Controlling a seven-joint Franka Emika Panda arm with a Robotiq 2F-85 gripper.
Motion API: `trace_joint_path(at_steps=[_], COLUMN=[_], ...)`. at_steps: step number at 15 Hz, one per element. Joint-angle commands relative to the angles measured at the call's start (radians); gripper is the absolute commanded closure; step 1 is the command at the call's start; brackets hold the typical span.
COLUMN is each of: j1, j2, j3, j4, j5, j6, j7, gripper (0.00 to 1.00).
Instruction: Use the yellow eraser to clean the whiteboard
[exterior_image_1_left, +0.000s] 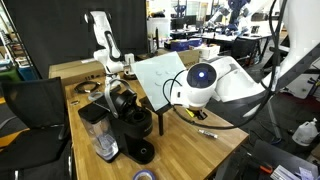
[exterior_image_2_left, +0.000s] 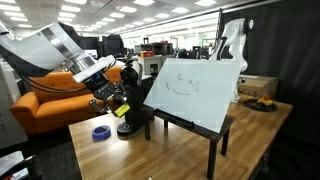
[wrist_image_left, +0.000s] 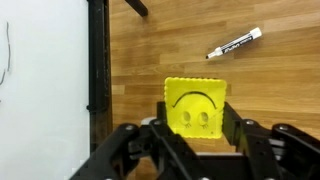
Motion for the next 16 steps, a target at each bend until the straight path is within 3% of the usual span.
trace_joint_path(at_steps=[1, 4, 10, 13, 16], j1=[-0.047, -0.094, -0.211, -0.226, -0.246], j2=[-0.006, 0.013, 0.116, 0.214, 0.306], j3=[0.002, -0.034, -0.138, -0.167, -0.132], j4=[0.016, 0.077, 0.281, 0.372, 0.424], j5=[-0.033, -0.041, -0.003, 0.112, 0.278], j6=[0.067, 0.130, 0.323, 0.419, 0.468], j7=[-0.002, -0.081, -0.404, -0.591, -0.776], gripper=[0.71, 0.71, 0.71, 0.71, 0.71])
